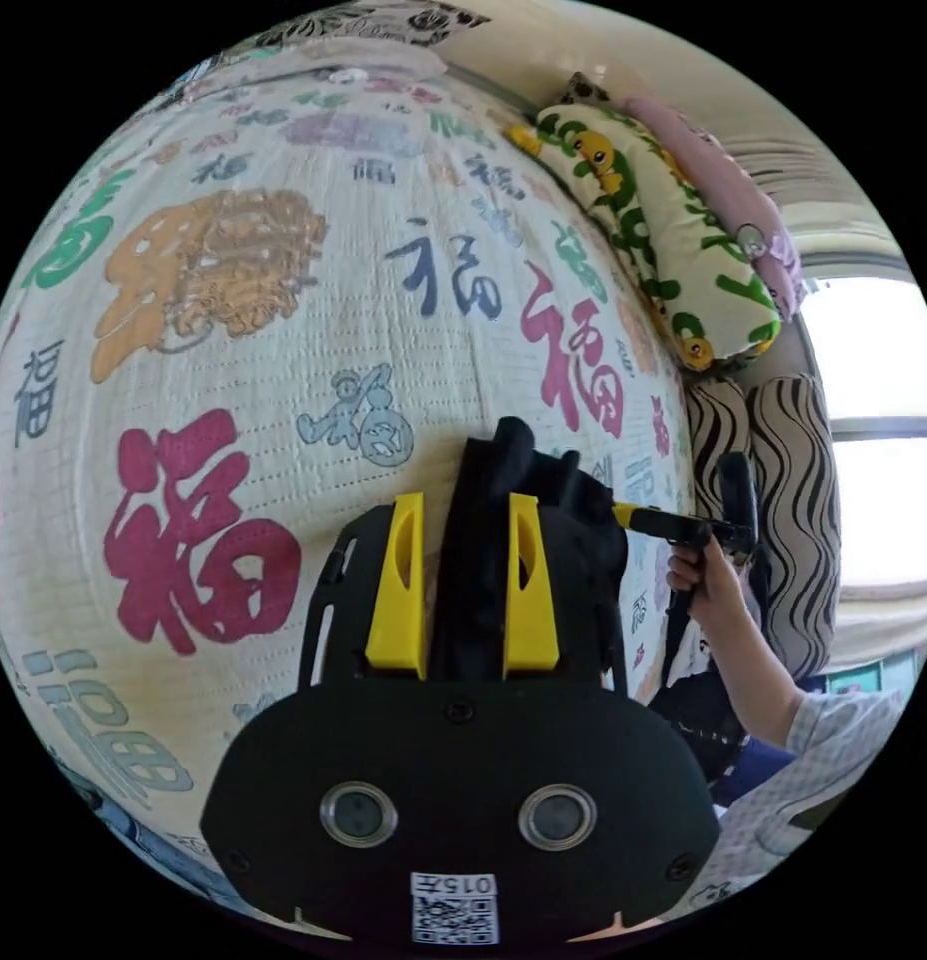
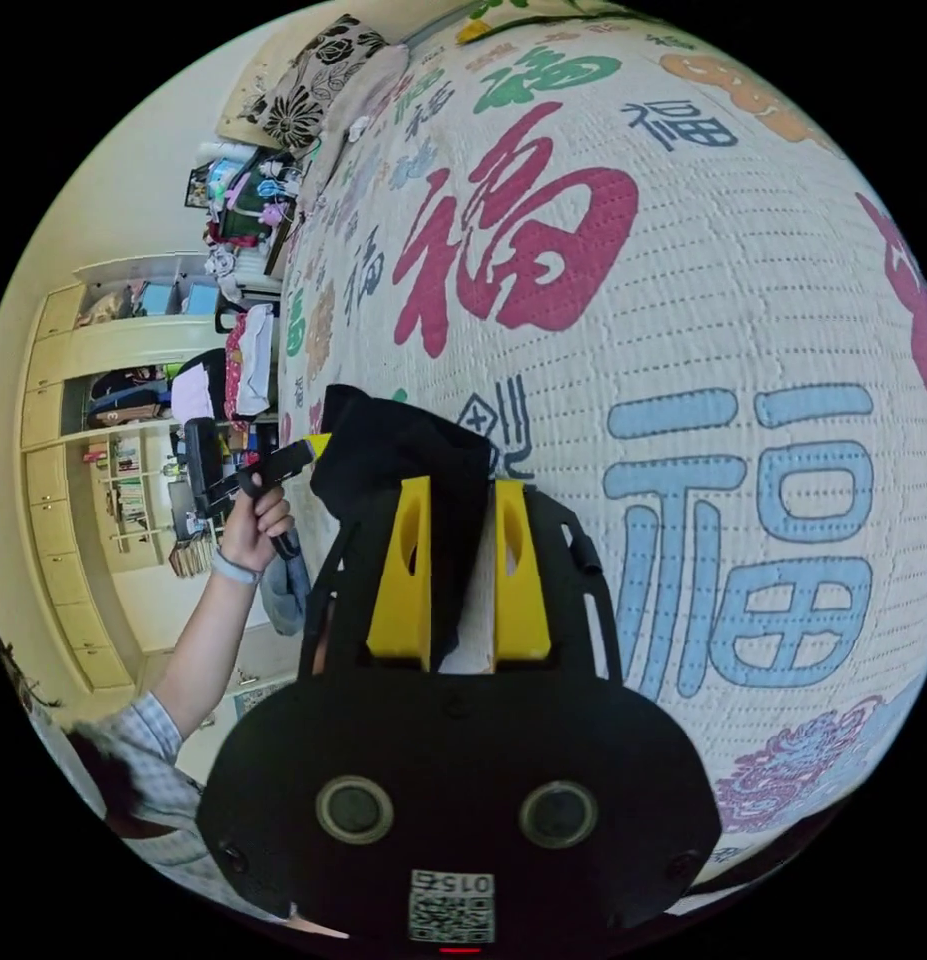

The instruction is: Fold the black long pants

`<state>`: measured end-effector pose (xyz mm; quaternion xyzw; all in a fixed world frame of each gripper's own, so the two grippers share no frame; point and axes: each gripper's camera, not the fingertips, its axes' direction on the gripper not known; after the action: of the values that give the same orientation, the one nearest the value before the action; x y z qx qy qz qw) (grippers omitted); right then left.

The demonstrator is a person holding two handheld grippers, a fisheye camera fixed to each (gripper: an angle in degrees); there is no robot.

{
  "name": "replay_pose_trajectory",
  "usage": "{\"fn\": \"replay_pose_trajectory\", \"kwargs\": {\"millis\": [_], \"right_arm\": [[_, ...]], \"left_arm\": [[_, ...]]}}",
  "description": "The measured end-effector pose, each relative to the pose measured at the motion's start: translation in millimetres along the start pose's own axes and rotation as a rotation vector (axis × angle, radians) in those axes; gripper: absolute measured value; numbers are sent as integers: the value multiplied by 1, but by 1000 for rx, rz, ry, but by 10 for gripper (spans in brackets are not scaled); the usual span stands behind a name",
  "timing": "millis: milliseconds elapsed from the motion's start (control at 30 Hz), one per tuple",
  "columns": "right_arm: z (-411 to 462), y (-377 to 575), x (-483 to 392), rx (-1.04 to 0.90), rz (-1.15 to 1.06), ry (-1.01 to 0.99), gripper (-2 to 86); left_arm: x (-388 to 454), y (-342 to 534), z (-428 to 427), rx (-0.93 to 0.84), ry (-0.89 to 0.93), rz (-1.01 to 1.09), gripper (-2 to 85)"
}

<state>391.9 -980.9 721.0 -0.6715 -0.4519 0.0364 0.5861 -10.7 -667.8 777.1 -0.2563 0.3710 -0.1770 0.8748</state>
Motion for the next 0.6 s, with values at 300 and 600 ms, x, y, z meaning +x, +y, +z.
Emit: {"fn": "replay_pose_trajectory", "kwargs": {"millis": [300,600], "right_arm": [[-34,10,9,84,-119,-114,6],[-44,-26,70,139,178,134,21]], "left_arm": [[18,-10,-28,65,75,161,-5],[47,-59,12,45,-204,129,47]]}}
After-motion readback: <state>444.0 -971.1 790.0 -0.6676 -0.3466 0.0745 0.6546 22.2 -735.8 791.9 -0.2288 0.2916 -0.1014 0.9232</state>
